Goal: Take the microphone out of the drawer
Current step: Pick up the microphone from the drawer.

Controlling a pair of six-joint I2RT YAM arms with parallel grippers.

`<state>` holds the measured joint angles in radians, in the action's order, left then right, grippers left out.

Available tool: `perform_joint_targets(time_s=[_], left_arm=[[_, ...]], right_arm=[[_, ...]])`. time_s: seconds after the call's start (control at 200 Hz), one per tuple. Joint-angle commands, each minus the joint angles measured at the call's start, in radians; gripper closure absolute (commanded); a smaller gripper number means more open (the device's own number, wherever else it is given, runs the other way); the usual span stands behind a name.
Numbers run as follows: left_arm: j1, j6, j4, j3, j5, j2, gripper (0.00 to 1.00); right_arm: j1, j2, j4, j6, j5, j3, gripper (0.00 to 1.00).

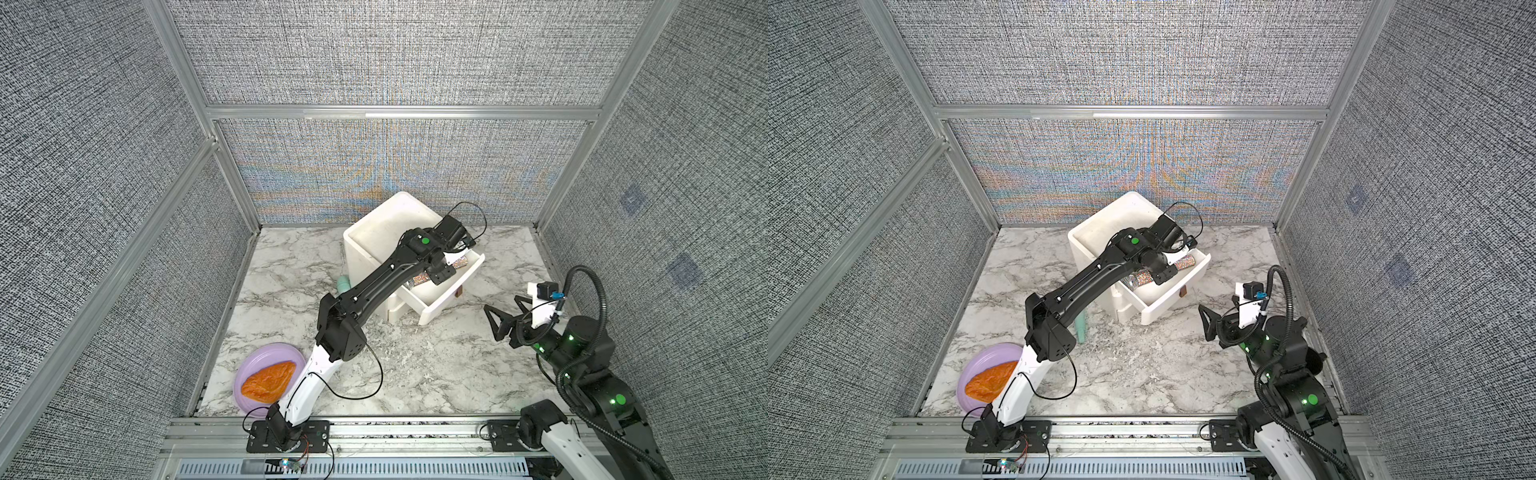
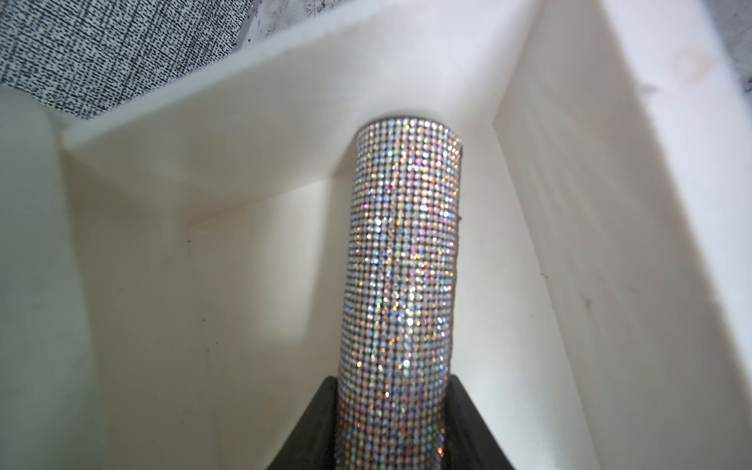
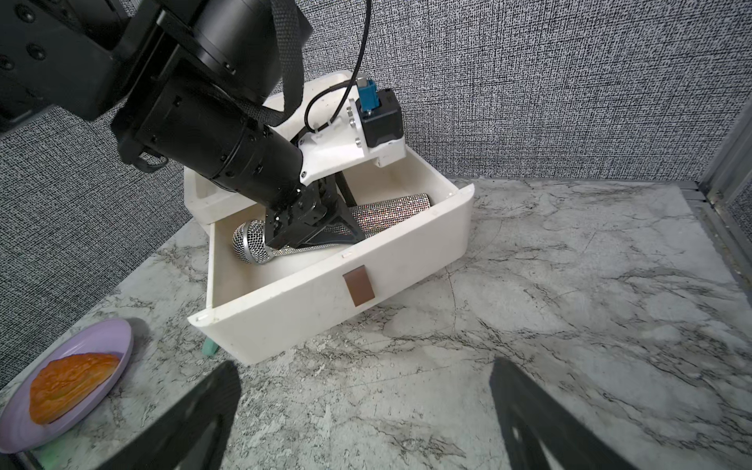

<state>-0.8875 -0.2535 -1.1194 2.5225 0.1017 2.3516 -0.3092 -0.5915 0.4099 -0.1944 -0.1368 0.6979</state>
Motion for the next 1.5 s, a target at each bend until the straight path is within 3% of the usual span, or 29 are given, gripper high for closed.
perform_joint_targets(time_s=[0.0, 0.15, 0.515, 0.956, 1.496], left_arm=[[0.002, 0.001, -0.051, 0.001, 0.001, -0.019, 0.80], [0.002, -0.001, -0.052, -0.005, -0.010, -0.042, 1.00], [0.002, 0.032, 0.000, -0.074, -0.014, -0.120, 1.00], [0.002, 0.065, 0.110, -0.174, -0.131, -0.243, 1.00], [0.003, 0.115, 0.198, -0.251, -0.188, -0.411, 1.00]], right_arm=[[-0.001, -0.007, -0.041, 0.006, 0.009, 0.000, 0.02], [-0.001, -0.005, -0.043, 0.007, 0.015, -0.006, 0.02], [-0.001, 0.007, -0.046, 0.006, 0.025, -0.012, 0.02], [-0.002, 0.019, -0.046, 0.003, 0.028, -0.015, 0.02], [-0.001, 0.017, -0.052, 0.003, 0.026, -0.018, 0.02]])
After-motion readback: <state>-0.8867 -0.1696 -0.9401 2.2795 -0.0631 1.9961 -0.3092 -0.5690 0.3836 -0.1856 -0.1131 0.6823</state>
